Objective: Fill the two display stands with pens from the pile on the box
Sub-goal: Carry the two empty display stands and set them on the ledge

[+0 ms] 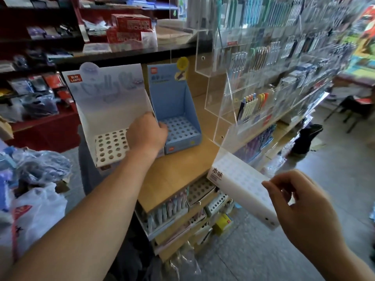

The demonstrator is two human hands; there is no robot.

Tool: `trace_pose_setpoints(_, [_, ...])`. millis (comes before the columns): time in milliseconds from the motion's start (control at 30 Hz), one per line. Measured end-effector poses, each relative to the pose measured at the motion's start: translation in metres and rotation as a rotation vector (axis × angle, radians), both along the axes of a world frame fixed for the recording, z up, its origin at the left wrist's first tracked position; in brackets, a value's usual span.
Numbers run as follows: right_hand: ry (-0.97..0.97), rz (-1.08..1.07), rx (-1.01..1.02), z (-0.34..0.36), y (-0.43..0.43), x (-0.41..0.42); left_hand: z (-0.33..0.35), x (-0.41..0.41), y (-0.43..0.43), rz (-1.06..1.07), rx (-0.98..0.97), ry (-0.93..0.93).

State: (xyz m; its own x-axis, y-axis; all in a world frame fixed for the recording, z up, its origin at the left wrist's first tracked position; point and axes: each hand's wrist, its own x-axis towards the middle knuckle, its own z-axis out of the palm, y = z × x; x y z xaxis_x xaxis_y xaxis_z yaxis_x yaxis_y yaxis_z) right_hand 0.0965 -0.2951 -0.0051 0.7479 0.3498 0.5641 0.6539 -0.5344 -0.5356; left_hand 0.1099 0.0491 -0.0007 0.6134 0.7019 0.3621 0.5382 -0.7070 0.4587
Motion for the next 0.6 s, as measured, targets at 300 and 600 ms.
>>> trace_pose_setpoints(300, [0.04, -0.023, -0.015, -0.011, -0.034, -0.015, 0.0, -0.077, -0.042, -0.127, 0.185, -0.069])
trace_pose_setpoints(600, [0.282, -0.264, -0.069, -0.07, -0.13, -0.046, 0.0, -0.113, -0.175, -0.419, 0.175, -0.066])
